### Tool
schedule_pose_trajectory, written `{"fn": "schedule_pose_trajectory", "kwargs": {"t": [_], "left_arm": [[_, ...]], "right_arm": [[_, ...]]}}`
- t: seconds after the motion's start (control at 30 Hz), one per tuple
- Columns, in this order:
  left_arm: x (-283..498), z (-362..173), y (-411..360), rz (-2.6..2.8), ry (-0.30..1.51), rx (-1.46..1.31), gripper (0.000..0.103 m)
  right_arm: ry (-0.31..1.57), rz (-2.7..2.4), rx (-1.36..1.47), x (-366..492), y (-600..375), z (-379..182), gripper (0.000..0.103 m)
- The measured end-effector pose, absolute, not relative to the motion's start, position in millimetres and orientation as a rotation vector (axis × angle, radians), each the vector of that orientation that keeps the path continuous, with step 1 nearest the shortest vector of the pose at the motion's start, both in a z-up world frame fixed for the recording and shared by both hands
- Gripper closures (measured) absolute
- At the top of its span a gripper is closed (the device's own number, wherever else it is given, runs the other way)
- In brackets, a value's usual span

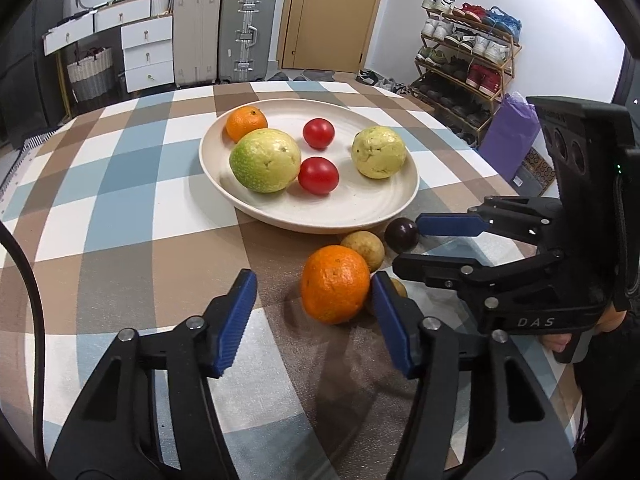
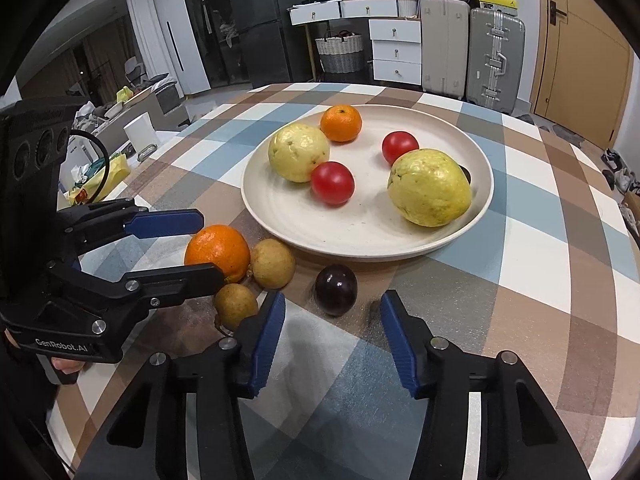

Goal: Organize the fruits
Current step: 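Withdraw both open tools toward the orange and dark plum, then grasp an orange with the left tool while the right tool grasps a dark plum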

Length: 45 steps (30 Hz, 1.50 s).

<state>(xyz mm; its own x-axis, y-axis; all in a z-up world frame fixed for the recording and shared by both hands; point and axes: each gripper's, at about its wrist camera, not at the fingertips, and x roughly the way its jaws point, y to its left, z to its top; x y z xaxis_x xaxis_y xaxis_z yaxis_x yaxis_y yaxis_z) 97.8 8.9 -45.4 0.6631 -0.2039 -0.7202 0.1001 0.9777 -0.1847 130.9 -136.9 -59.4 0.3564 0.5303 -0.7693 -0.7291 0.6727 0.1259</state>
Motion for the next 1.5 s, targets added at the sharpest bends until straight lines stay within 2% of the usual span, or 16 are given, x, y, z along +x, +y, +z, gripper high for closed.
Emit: {"fn": "schedule_pose_trajectory", "kwargs": {"t": [0.13, 0.2, 0.27, 0.67, 1.13, 1.5], "left_arm": [[97, -45, 8, -0.195, 0.827, -0.146, 0.058], [97, -45, 8, -0.216, 0.825, -0.16, 0.068], [96, -45, 6, -0.228, 0.823, -0.161, 0.071], [88, -32, 5, -0.191, 0.759, -0.11, 0.074], [91, -42, 1, -0.224, 0.817, -0.108, 0.074], [90, -43, 0, -0.225, 0.82, -0.116, 0.073]], "right_arm": [[0.881, 0.83, -0.252, 130, -137, -58, 0.052], [0.88, 0.832, -0.252, 130, -137, -58, 0.052], [0.878, 0.833, -0.254, 129, -137, -58, 0.052], [0.87, 0.829, -0.245, 130, -137, -56, 0.055], [0.886, 0.835, -0.247, 132, -136, -59, 0.055], [0.894, 0.833, -0.235, 134, -136, -59, 0.06]]}}
